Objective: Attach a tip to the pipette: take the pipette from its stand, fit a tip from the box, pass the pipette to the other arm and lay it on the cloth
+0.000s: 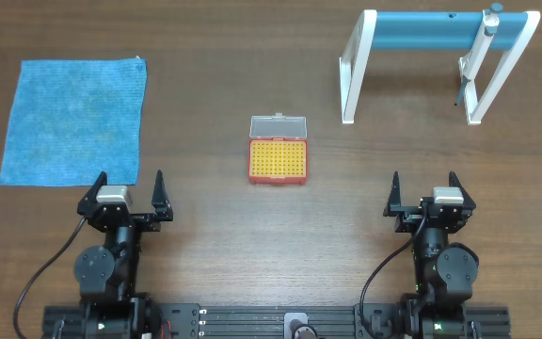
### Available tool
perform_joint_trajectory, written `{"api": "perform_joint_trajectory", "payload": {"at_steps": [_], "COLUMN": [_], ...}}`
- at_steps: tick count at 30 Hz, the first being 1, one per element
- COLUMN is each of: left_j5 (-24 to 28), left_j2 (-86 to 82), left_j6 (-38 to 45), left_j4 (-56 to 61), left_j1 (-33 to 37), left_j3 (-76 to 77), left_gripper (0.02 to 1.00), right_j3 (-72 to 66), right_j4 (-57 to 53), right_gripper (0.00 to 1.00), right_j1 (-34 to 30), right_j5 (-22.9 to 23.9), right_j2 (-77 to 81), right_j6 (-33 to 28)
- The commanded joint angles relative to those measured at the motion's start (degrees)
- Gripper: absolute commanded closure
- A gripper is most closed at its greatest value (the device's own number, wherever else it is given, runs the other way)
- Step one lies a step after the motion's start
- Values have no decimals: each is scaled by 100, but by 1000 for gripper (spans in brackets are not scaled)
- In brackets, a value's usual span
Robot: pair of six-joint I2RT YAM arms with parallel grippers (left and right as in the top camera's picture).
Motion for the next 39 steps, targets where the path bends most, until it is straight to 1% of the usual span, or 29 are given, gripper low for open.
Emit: {"api": "perform_joint_trajectory", "payload": {"at_steps": [1,30,31,32,33,34,36,39], "left_j5": [-22,-24,-22,-22,-22,-22,-24,-22], "left_j2": [-44,-44,-44,-44,-44,-44,-44,-44], "left_j6": [55,55,55,55,55,55,55,55], "left_j4": [-44,-44,-44,-44,-44,-44,-44,-44], "left_j1": [-393,-393,-393,-393,-393,-393,-393,-393], "left_j3": [-11,-11,-11,-11,-11,-11,-11,-11], "left_gripper": [20,20,20,20,20,18,20,20], "right_j3": [-15,-9,153,348,809,1095,2208,3495], "right_j4": [-24,11,105,245,378,387,367,313], "right_gripper": [29,27,27,27,27,27,29,27], "right_j1": [208,208,188,153,107,105,105,17], "right_j5": [-92,-92,-90,-90,-92,-94,-136,-133], "right_j2": [-52,-37,190,560,1316,1718,3067,4494], "right_j6": [-81,-48,142,142,245,315,310,302]}}
